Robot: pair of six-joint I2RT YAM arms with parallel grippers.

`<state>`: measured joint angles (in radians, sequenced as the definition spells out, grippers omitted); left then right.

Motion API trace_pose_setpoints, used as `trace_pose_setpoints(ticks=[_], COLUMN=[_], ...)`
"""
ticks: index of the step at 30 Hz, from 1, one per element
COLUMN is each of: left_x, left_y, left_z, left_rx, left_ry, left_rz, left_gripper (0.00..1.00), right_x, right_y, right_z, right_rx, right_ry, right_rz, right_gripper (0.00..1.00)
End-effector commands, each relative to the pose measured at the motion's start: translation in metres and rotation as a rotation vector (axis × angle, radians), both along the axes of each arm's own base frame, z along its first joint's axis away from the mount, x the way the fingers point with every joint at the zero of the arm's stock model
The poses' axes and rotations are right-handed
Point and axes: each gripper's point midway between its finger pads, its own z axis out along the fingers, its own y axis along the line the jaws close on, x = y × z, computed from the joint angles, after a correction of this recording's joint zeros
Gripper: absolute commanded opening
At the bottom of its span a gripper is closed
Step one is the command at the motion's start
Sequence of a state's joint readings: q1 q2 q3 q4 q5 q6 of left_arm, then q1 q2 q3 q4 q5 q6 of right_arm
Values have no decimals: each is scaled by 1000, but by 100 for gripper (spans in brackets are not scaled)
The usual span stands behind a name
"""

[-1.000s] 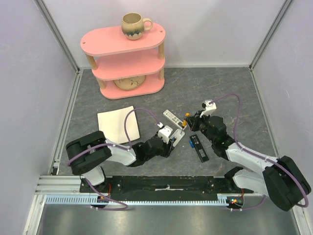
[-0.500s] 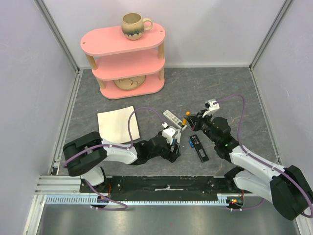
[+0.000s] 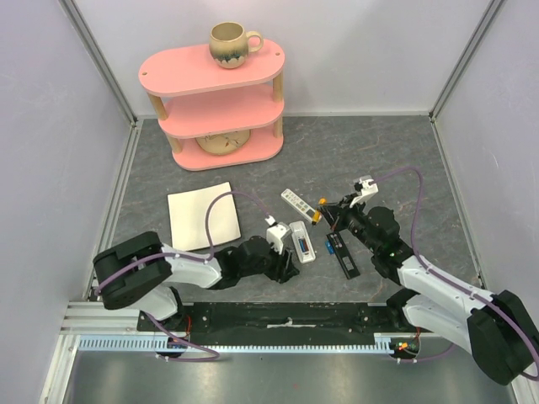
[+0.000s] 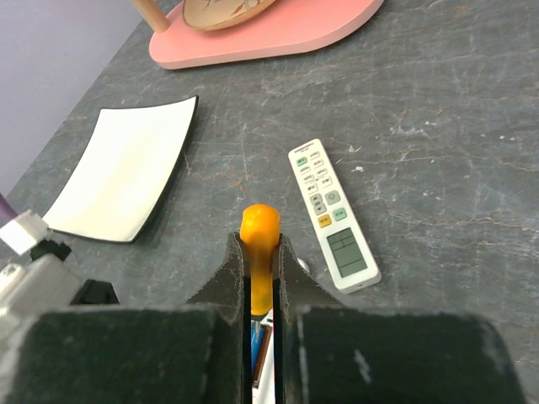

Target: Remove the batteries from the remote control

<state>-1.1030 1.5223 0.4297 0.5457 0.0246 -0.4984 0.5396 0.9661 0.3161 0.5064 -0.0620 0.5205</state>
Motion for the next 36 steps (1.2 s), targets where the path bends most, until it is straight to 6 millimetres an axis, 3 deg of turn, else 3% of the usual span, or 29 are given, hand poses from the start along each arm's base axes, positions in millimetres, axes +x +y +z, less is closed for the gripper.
trace_pose_setpoints(ticks=[1,5,11,23,36], left_x=[-13,-5,7,20,34], left_y=[49,56,52,29,-2], left_z=[-36,-33,-30,-30,-35], left_rx=[118,101,68,45,11], left_ry=[127,127,146,166,191], left_rz=[64,92,101,72,37], left_gripper=[51,29,14,3,2], right_x=[-7,-9,-10,-10,-15], right_y=[12,13,13,16,18], right_z=[3,-9,-23,-45,-61], right_rx=[59,64,63,100,212], right_ry=[-6,22,46,101,182], right_rz=[66,73,71,59,17], right_gripper=[0,0,0,0,0])
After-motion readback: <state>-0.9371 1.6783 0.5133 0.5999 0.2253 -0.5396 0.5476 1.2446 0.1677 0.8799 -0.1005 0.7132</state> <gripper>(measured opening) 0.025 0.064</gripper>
